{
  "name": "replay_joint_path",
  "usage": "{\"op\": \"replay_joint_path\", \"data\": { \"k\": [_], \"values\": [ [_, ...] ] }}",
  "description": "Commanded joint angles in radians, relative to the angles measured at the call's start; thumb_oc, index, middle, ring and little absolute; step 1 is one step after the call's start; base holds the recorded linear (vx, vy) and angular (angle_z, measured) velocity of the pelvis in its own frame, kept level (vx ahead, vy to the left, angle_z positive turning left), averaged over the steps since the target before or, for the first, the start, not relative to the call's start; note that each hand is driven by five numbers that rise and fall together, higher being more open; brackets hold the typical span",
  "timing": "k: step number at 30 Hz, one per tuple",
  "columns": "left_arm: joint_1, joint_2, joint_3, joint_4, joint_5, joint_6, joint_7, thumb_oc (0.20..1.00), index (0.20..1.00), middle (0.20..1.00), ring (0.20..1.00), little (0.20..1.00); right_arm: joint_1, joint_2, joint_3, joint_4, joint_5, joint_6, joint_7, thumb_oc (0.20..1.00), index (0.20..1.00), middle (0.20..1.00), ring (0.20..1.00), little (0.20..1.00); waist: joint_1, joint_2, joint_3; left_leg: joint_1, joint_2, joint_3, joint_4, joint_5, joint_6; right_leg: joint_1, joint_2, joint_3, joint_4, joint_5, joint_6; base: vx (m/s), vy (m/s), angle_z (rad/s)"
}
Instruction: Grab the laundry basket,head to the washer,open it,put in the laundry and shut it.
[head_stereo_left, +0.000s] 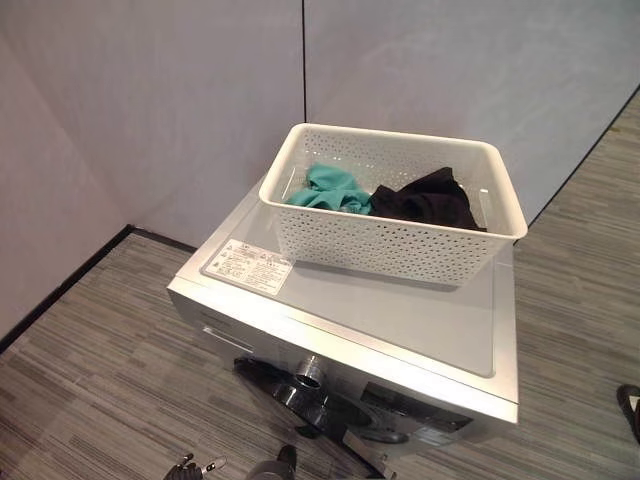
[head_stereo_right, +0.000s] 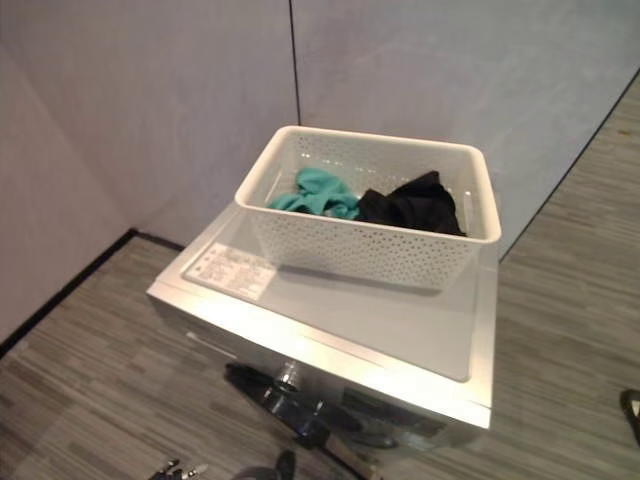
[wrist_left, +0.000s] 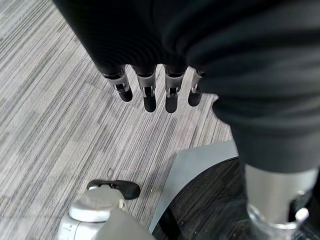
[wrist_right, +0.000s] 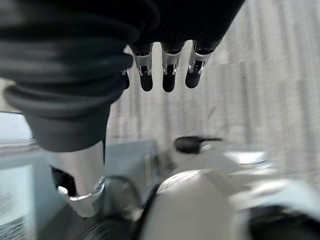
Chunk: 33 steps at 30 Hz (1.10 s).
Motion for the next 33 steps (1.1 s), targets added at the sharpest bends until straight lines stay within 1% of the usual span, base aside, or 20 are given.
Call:
{"op": "replay_joint_path", "data": {
  "k": [1, 3, 5, 8, 10, 11, 18, 22, 26, 28, 33],
  "values": [
    [-0.005, 0.005, 0.015, 0.026, -0.019, -0.048, 0.005, 1.000, 1.000, 1.000, 1.000, 1.000, -0.003, -0.057, -0.036, -0.044, 0.050, -0.065, 0.003, 1.000, 1.000, 1.000, 1.000, 1.000, 0.004, 0.026, 0.006, -0.032, 0.117, -0.011, 0.020, 0.004, -0.046, -0.035, -0.112, 0.001, 0.075, -0.054, 0.071, 0.01, 0.033, -0.02],
    [0.001, 0.003, 0.015, 0.022, -0.020, -0.053, 0.006, 1.000, 1.000, 1.000, 1.000, 1.000, -0.001, -0.058, -0.044, -0.059, 0.063, -0.075, -0.002, 1.000, 1.000, 1.000, 1.000, 1.000, 0.001, 0.029, 0.006, -0.028, 0.116, -0.008, 0.020, 0.002, -0.046, -0.035, -0.113, 0.002, 0.076, -0.054, 0.071, 0.00, 0.016, 0.00],
    [0.013, -0.006, 0.008, 0.009, -0.028, -0.060, -0.001, 1.000, 1.000, 1.000, 1.000, 1.000, -0.004, -0.070, -0.078, -0.057, 0.091, -0.093, -0.003, 1.000, 1.000, 1.000, 1.000, 1.000, -0.008, 0.038, 0.004, -0.021, 0.116, -0.004, 0.019, -0.001, -0.044, -0.034, -0.117, 0.007, 0.075, -0.053, 0.075, 0.01, 0.042, -0.01],
    [0.014, -0.008, 0.005, 0.015, -0.021, -0.060, -0.011, 1.000, 1.000, 1.000, 1.000, 1.000, -0.025, -0.091, -0.105, -0.015, 0.132, -0.091, 0.005, 1.000, 1.000, 1.000, 1.000, 1.000, -0.005, 0.041, -0.001, -0.017, 0.115, -0.003, 0.016, -0.002, -0.046, -0.029, -0.117, 0.004, 0.072, -0.053, 0.076, 0.01, 0.013, -0.05],
    [0.003, -0.005, 0.001, 0.020, -0.019, -0.060, -0.010, 1.000, 1.000, 1.000, 1.000, 1.000, -0.040, -0.103, -0.098, 0.001, 0.138, -0.086, 0.008, 1.000, 1.000, 1.000, 1.000, 1.000, 0.000, 0.040, -0.003, -0.017, 0.114, -0.006, 0.016, -0.002, -0.047, -0.026, -0.118, 0.001, 0.071, -0.053, 0.076, 0.00, 0.000, 0.00],
    [-0.079, -0.076, 0.086, 0.060, -0.147, -0.112, 0.105, 1.000, 1.000, 1.000, 1.000, 1.000, -0.072, -0.075, 0.174, 0.009, -0.178, -0.028, -0.033, 1.000, 1.000, 1.000, 1.000, 1.000, -0.027, -0.021, -0.052, -0.037, 0.136, 0.169, -0.075, 0.007, -0.083, -0.095, -0.216, -0.060, -0.025, 0.067, 0.158, 0.00, 0.000, 0.00],
    [-0.066, -0.085, 0.093, 0.096, -0.145, -0.111, 0.103, 1.000, 1.000, 1.000, 1.000, 1.000, -0.069, -0.068, 0.151, 0.049, -0.172, -0.029, -0.058, 1.000, 1.000, 1.000, 1.000, 1.000, -0.023, -0.015, -0.059, -0.020, 0.136, 0.165, -0.075, 0.004, -0.084, -0.083, -0.214, -0.059, -0.025, 0.067, 0.157, 0.02, -0.005, 0.16],
    [-0.063, -0.095, 0.091, 0.117, -0.152, -0.113, 0.101, 1.000, 1.000, 1.000, 1.000, 1.000, -0.077, -0.071, 0.100, 0.108, -0.124, -0.031, -0.074, 1.000, 1.000, 1.000, 1.000, 1.000, -0.028, -0.007, -0.059, -0.009, 0.140, 0.166, -0.075, 0.005, -0.088, -0.071, -0.213, -0.063, -0.025, 0.065, 0.154, 0.03, -0.002, 0.04],
    [-0.068, -0.099, 0.090, 0.116, -0.164, -0.114, 0.100, 1.000, 1.000, 1.000, 1.000, 1.000, -0.084, -0.078, 0.064, 0.153, -0.090, -0.027, -0.081, 1.000, 1.000, 1.000, 1.000, 1.000, -0.031, 0.001, -0.057, -0.004, 0.140, 0.165, -0.075, 0.004, -0.090, -0.066, -0.211, -0.065, -0.025, 0.063, 0.154, 0.02, -0.001, 0.00],
    [-0.074, -0.101, 0.084, 0.103, -0.178, -0.113, 0.091, 1.000, 1.000, 1.000, 1.000, 1.000, -0.088, -0.087, 0.047, 0.195, -0.083, -0.018, -0.082, 1.000, 1.000, 1.000, 1.000, 1.000, -0.030, 0.010, -0.058, -0.002, 0.141, 0.164, -0.075, 0.005, -0.091, -0.066, -0.212, -0.067, -0.025, 0.064, 0.155, 0.05, -0.005, 0.00],
    [-0.073, -0.103, 0.068, 0.079, -0.184, -0.112, 0.082, 1.000, 1.000, 1.000, 1.000, 1.000, -0.090, -0.099, 0.026, 0.232, -0.077, -0.011, -0.080, 1.000, 1.000, 1.000, 1.000, 1.000, -0.033, 0.020, -0.058, 0.000, 0.141, 0.165, -0.075, 0.006, -0.093, -0.065, -0.211, -0.067, -0.025, 0.063, 0.155, 0.02, -0.003, 0.00]
  ]
}}
